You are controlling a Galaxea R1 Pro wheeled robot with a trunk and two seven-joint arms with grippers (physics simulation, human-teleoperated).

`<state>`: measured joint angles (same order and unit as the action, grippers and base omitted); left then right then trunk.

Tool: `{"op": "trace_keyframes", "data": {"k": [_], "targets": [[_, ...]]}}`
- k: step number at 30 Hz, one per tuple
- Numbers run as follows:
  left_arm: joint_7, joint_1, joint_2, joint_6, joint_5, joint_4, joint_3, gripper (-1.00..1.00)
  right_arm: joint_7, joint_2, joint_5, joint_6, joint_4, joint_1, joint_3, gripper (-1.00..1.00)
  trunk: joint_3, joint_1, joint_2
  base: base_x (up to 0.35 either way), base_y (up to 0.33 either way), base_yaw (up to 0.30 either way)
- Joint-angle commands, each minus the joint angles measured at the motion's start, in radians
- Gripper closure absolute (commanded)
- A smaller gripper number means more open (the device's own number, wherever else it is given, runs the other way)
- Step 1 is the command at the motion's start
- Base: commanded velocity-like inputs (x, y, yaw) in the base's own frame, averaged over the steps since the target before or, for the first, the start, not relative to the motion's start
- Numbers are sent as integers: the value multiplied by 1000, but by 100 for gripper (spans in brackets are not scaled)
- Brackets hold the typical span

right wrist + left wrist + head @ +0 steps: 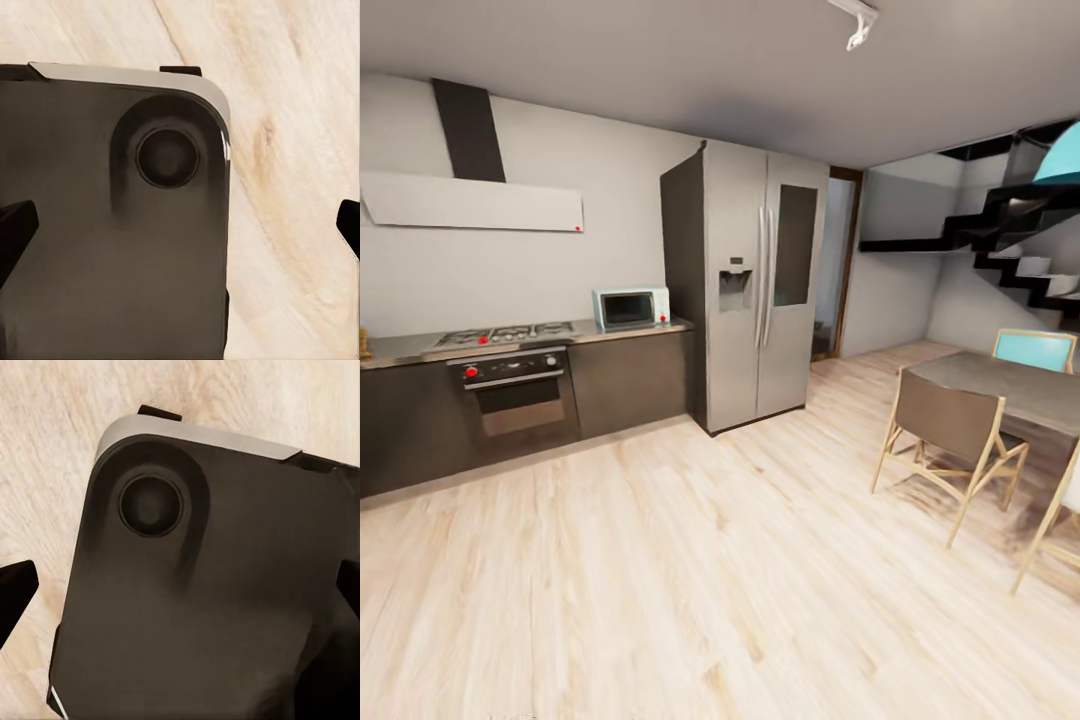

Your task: In the kitchen, take the popcorn bag from the countertop, put it into the microwave, and heat it until the popcorn is cooked so the cooked popcorn ends up inside the bag.

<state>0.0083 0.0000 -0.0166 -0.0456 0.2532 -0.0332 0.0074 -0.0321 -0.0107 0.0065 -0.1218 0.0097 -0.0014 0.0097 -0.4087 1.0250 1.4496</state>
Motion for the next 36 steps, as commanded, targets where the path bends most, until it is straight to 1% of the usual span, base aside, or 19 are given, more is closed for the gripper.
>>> {"op": "trace_keyframes", "data": {"k": [1,9,11,18,25,36], "targets": [[1,0,0,-2,4,-1,0,-100,-2,0,1,-4,1,0,1,-100,-1,0,0,0,0,297],[1,0,-1,-1,5,0,0,-100,-2,-3,0,-2,1,0,1,-100,-7,0,0,0,0,294],[-1,0,-1,0,5,1,-1,-100,-2,-1,-1,-4,1,0,1,-100,-8,0,0,123,0,113],[-6,0,2,13,7,0,-2,-100,0,9,-3,-1,1,0,-4,-100,-8,0,0,306,0,10],[-5,0,3,13,8,0,-2,-100,1,9,2,0,1,0,4,-100,-8,0,0,326,0,0],[-2,0,3,13,8,1,-1,-100,11,4,-2,-2,1,0,0,-100,-8,0,0,326,0,0]]}}
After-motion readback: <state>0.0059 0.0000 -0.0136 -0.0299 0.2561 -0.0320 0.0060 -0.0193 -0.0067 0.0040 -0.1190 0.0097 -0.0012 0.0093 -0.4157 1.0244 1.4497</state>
